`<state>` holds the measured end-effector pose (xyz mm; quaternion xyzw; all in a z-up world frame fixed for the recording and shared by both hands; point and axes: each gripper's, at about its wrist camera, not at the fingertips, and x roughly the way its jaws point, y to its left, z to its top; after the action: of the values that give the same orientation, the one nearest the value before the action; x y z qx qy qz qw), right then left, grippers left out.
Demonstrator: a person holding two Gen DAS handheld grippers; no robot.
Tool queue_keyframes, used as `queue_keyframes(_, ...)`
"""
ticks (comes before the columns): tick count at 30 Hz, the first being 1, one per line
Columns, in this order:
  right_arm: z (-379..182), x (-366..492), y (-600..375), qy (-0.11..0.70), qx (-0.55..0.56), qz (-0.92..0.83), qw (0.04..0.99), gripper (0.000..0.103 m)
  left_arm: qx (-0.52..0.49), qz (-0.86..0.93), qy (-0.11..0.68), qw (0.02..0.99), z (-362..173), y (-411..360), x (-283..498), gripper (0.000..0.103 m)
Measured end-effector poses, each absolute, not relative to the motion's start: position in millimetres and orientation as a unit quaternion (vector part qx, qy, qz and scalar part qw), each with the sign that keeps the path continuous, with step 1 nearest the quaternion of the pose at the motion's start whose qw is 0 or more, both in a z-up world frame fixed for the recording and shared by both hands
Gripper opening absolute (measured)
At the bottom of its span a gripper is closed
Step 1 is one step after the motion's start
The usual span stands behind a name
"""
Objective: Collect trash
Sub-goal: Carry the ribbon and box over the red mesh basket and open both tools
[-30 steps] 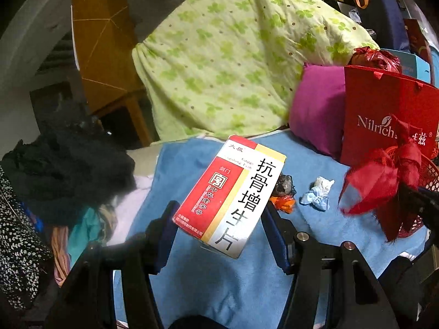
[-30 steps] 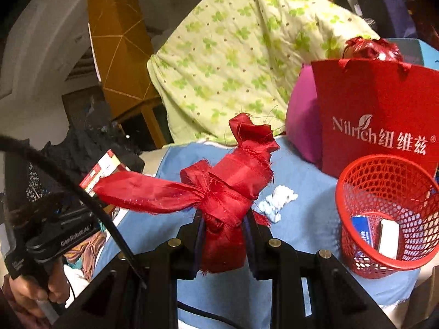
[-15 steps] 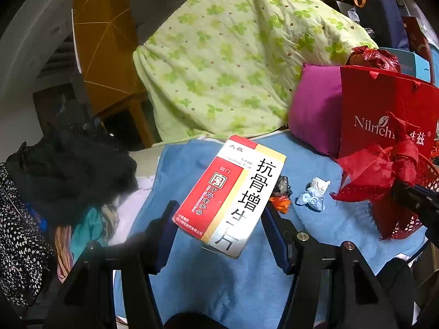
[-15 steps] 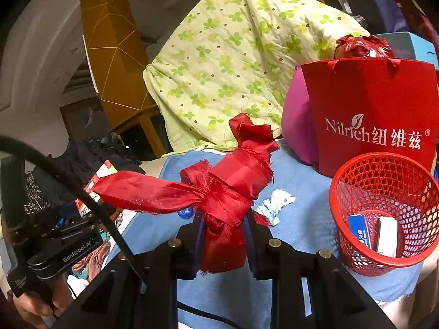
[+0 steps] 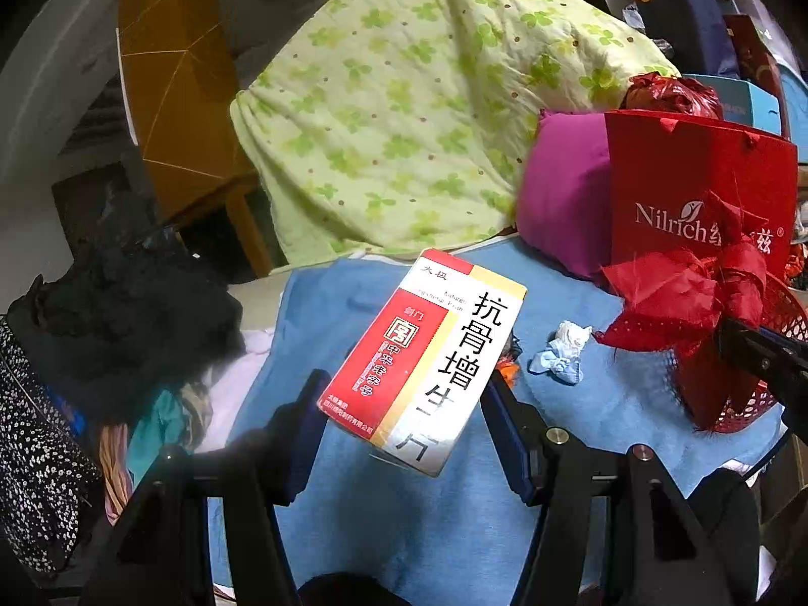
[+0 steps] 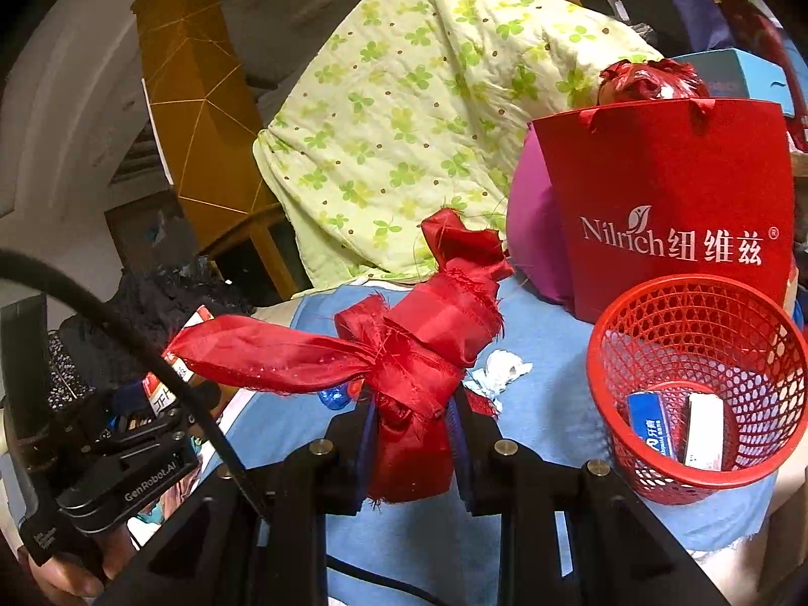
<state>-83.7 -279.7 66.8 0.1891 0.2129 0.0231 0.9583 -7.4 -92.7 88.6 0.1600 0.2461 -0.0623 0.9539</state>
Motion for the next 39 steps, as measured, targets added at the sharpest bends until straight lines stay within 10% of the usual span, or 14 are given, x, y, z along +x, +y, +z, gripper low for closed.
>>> queue_keyframes(39, 55.9, -124.1, -395.2, 0.174, 0.277, -0.079, 0.942, 0.028, 0.196, -0.203, 0.277, 0.918, 75.9, -202.7, -6.3, 0.062)
